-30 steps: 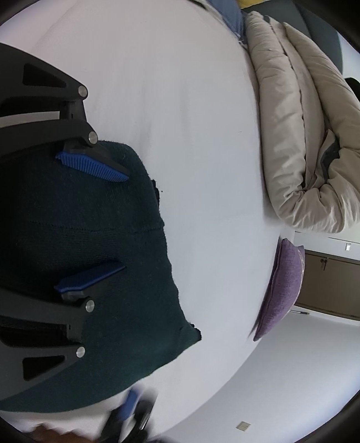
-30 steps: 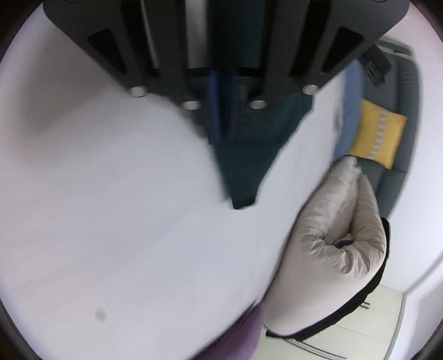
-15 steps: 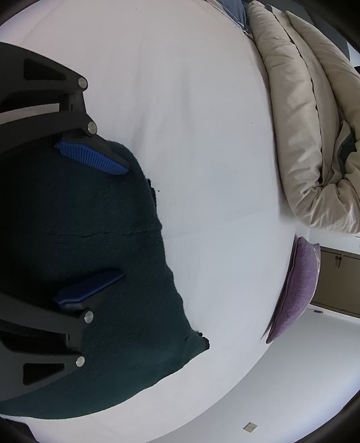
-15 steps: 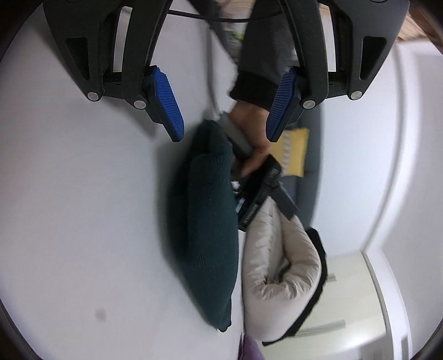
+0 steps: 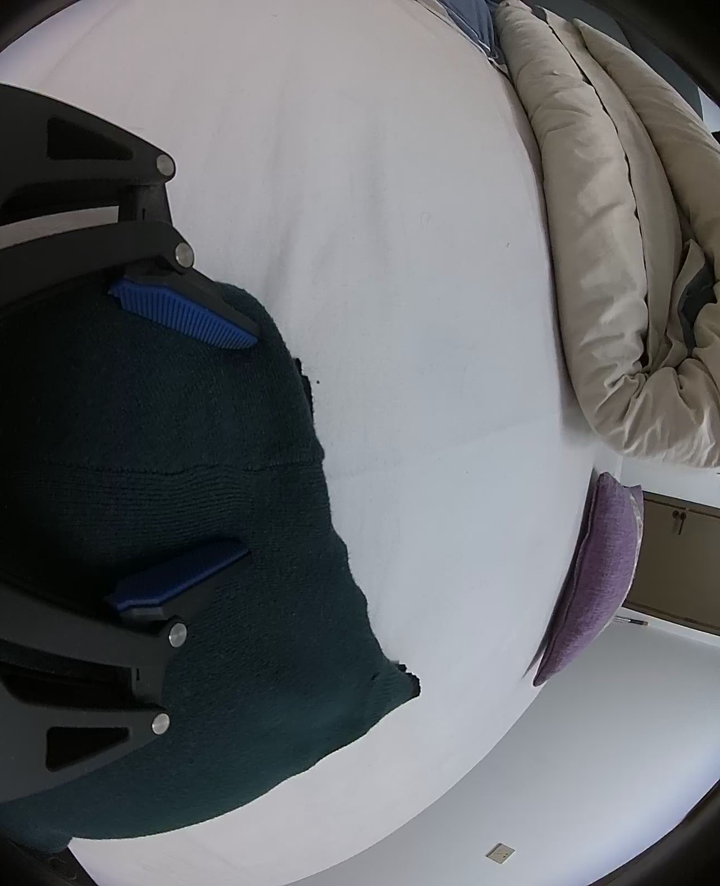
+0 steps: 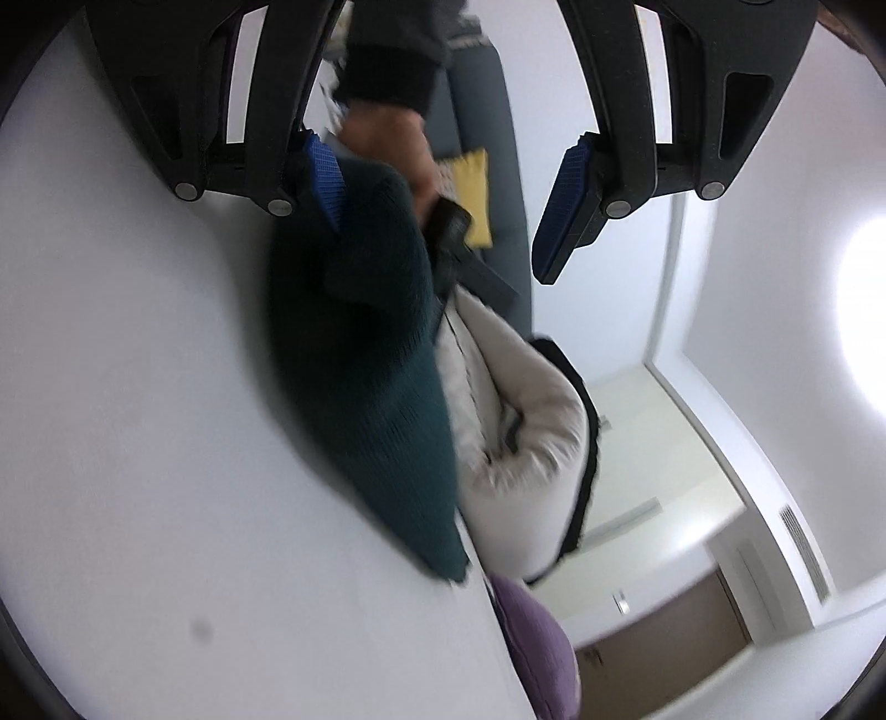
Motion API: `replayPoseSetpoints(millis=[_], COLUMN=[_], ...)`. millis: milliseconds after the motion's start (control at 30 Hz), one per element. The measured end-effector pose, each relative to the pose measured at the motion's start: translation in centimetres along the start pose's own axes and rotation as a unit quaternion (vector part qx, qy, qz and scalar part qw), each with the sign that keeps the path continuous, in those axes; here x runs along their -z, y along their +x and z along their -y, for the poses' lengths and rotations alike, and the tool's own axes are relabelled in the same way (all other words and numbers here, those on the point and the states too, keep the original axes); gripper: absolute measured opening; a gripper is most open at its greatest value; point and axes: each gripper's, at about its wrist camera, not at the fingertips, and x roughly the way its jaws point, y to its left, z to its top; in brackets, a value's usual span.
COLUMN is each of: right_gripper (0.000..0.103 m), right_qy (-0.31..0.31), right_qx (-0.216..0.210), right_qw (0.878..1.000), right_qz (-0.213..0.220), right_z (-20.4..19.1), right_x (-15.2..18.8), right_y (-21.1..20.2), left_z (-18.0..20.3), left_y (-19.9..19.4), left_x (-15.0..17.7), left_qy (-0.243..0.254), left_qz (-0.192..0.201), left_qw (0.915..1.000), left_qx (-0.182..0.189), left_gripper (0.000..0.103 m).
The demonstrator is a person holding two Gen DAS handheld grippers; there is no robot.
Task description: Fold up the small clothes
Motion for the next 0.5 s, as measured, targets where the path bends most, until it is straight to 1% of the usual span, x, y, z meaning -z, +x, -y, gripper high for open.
replayPoseSetpoints(millis=[67, 133, 167, 233, 267, 300, 333, 367, 400, 433, 467, 500], right_gripper=[0.061, 0.061, 0.059, 0.061, 0.06, 0.06, 0.06, 0.06, 0.059, 0.059, 0.059, 0.059], right_qy=[0.017, 0.03, 0.039, 0.042, 0.023, -0.015, -0.061, -0.109, -0.146, -0.217, -0.269, -0.287], right_qx=[-0.002, 0.02, 0.03, 0.03, 0.036, 0.047, 0.062, 0.072, 0.073, 0.075, 0.068, 0.056], right_qw=[1.0, 0.999, 0.998, 0.998, 0.998, 0.996, 0.992, 0.985, 0.977, 0.956, 0.938, 0.933], right_qz=[0.022, 0.027, 0.031, 0.038, 0.05, 0.073, 0.093, 0.113, 0.137, 0.184, 0.21, 0.208], right_z=[-0.1, 0.2, 0.8, 0.8, -0.2, -1.5, -2.8, -4.2, -5.2, -7.3, -8.9, -9.9], right_x=[-0.1, -0.3, -0.4, -0.2, -0.2, -0.1, 0.1, 0.7, 1.1, 2.2, 2.7, 2.4], right_y=[0.6, 1.9, 2.5, 2.0, 1.5, 0.6, -0.3, -1.2, -2.0, -3.5, -4.3, -4.6], left_z=[-0.1, -0.2, -0.2, -0.3, -0.3, -0.3, -0.3, -0.3, -0.5, -0.4, -0.4, -0.5], left_y=[0.1, 0.1, 0.1, 0.2, 0.3, 0.3, 0.3, 0.3, 0.3, 0.3, 0.3, 0.3], left_x=[0.0, 0.0, -0.1, -0.1, -0.2, -0.2, -0.1, -0.2, -0.1, -0.2, -0.2, -0.2], left_qy=[0.0, -0.001, 0.001, 0.005, 0.006, 0.006, 0.008, 0.009, 0.008, 0.009, 0.01, 0.011], left_qz=[-0.001, -0.001, -0.001, -0.002, -0.002, -0.002, 0.0, 0.001, 0.002, 0.002, 0.002, 0.002], left_qw=[1.0, 1.0, 1.0, 1.0, 1.0, 0.9999, 0.9999, 0.9999, 0.9999, 0.9999, 0.9999, 0.9999], left_qx=[0.003, 0.003, 0.001, -0.004, -0.006, -0.008, -0.01, -0.01, -0.009, -0.01, -0.012, -0.013], left_gripper=[0.076, 0.076, 0.076, 0.076, 0.076, 0.076, 0.076, 0.076, 0.076, 0.076, 0.076, 0.076])
